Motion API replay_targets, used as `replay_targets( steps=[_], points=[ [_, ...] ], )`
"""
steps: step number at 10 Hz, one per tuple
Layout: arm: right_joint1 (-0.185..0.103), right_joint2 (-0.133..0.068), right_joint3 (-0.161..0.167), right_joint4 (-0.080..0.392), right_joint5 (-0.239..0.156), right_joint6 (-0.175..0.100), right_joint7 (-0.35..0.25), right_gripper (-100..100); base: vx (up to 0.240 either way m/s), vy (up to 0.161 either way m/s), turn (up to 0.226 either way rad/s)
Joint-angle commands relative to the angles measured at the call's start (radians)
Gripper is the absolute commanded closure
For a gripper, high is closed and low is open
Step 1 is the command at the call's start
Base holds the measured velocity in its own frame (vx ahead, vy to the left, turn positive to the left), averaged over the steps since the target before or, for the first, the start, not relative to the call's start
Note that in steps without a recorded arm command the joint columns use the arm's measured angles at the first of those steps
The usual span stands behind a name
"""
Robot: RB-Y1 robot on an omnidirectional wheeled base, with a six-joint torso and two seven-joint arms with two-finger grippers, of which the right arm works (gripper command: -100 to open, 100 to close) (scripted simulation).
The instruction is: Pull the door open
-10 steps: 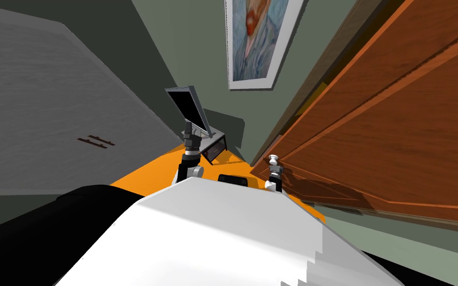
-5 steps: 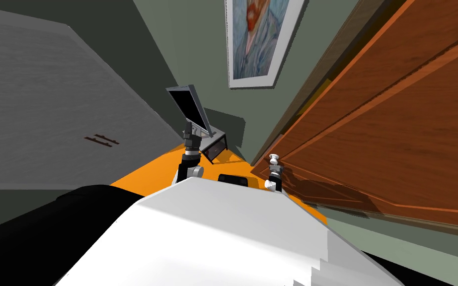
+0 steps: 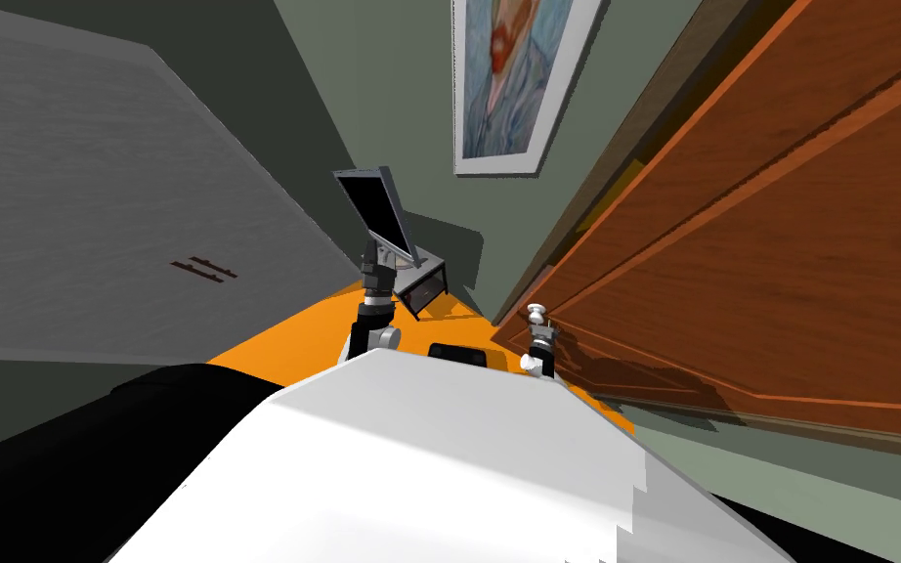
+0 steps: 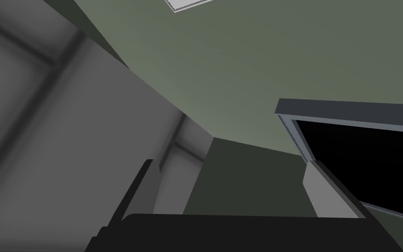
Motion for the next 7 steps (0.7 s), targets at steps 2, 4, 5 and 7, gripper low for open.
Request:
replay_targets(
  steps=[2,4,5,7],
  points=[
    [0.001,0.020,0.010,-0.031,0.000,0.009,-0.006,-100,-0.066,0.002,0.002],
    [-0.001,0.032,0.014,-0.043,-0.015,0.010,-0.046,-100,-0.068,0.025,0.104],
    [-0.002,0.038,0.017,-0.048,-0.024,0.010,-0.069,-100,-0.057,0.025,0.028],
    [-0.003,0.051,0.022,-0.059,-0.042,0.011,-0.117,-100,-0.088,0.020,0.031]
  ],
)
